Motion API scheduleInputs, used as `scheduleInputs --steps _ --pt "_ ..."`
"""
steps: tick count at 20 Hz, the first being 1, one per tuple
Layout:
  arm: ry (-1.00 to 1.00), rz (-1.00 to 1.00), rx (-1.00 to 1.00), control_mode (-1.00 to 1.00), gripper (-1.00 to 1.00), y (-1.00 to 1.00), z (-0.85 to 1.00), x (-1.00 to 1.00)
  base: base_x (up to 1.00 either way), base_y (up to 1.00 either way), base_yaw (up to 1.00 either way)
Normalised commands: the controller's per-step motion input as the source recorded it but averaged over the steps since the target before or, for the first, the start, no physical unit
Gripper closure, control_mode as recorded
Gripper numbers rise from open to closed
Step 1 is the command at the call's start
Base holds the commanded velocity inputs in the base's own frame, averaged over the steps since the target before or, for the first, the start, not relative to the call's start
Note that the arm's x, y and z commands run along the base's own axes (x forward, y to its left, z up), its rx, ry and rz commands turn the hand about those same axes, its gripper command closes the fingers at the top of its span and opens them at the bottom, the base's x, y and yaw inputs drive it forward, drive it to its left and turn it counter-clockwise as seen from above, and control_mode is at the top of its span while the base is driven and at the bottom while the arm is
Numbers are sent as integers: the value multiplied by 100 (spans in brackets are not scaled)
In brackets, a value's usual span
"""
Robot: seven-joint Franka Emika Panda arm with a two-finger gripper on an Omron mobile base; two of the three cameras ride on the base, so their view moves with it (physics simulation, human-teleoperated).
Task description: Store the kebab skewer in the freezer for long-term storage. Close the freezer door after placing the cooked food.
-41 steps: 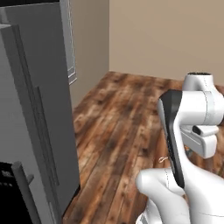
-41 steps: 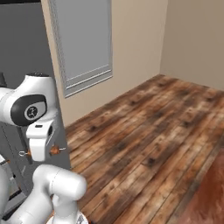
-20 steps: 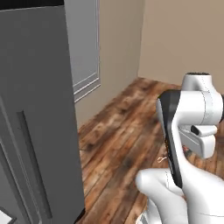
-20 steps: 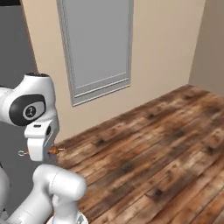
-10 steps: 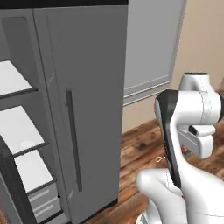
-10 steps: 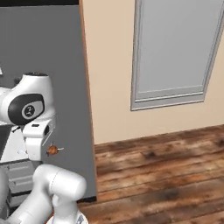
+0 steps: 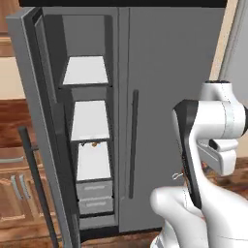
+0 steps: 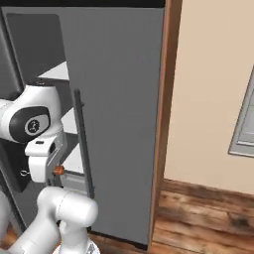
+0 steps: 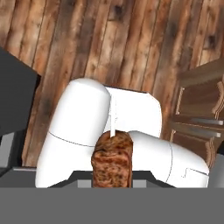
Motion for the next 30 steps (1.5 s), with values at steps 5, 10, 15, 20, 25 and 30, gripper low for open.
scheduleInputs --steps 5,10,15,20,25,30 --pt "0 0 0 100 100 0 0 0 40 -25 77" --pt "0 0 0 100 100 0 0 0 39 -30 73" --pt "0 0 0 100 100 0 0 0 26 -25 58" --pt "0 0 0 100 100 0 0 0 34 -15 22" --pt "0 0 0 100 100 0 0 0 36 -11 -5" --pt "0 0 0 100 100 0 0 0 34 7 -20"
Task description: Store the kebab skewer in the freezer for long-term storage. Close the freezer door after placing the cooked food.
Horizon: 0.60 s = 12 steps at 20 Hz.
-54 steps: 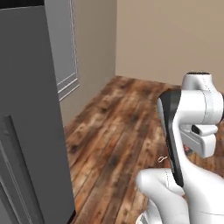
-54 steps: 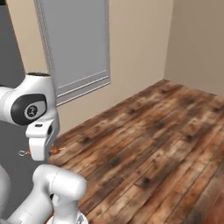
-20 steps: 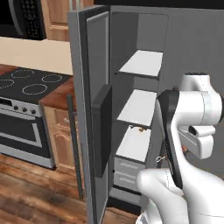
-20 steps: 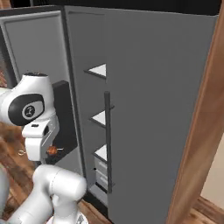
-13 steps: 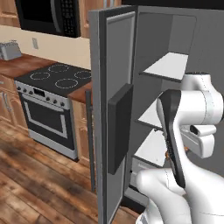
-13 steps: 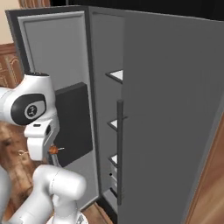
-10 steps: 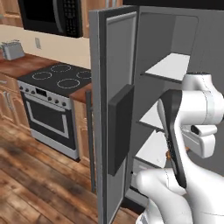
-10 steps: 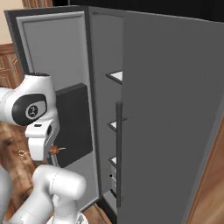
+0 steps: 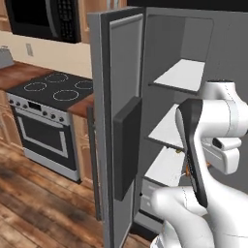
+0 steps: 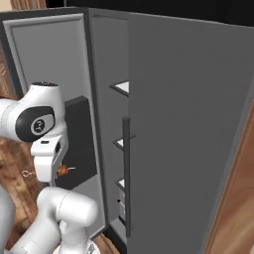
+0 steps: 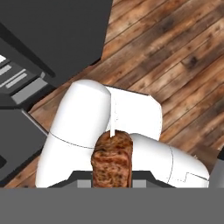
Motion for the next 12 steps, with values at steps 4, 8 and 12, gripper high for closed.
scheduleInputs --steps 4,8,12 --pt "0 0 0 100 100 0 0 0 27 9 -31" --pt "0 0 0 100 100 0 0 0 32 24 -34" --pt "0 0 0 100 100 0 0 0 56 29 -27"
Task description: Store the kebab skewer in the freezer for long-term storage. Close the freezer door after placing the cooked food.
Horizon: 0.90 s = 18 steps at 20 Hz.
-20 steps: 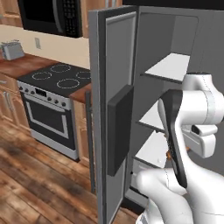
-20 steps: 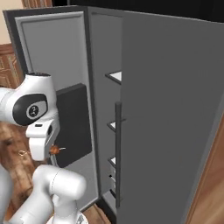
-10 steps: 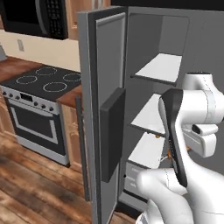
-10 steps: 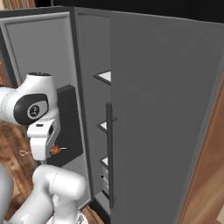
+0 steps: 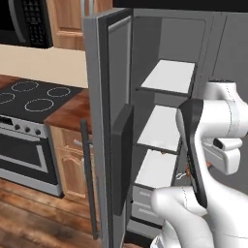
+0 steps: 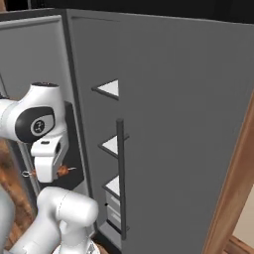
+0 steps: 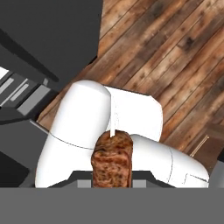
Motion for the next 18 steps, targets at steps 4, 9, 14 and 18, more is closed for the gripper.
scheduleInputs --steps 4,9,14,18 --pt "0 0 0 100 100 0 0 0 55 18 -17" --pt "0 0 0 100 100 0 0 0 34 0 -3" --pt "0 0 0 100 100 0 0 0 13 0 -3" --pt "0 0 0 100 100 0 0 0 0 0 0"
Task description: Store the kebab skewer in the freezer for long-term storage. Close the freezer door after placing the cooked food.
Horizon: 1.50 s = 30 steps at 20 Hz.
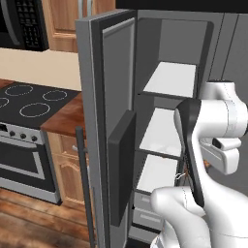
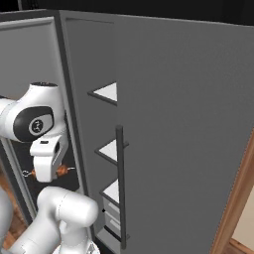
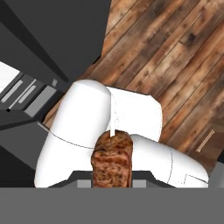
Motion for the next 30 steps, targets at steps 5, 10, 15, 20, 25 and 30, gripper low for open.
scheduleInputs --steps 5,10,15,20,25,30 --pt "0 0 0 100 100 0 0 0 0 2 0" --pt "0 0 0 -100 100 0 -1 12 2 5 0" --pt "-9 1 0 -100 100 0 -3 55 0 0 0" --pt "-2 8 -3 -100 100 0 -31 44 0 0 0" --pt "-10 14 -1 -100 100 -10 -17 36 0 0 0" --pt "-22 16 -11 -100 100 0 14 20 0 0 0"
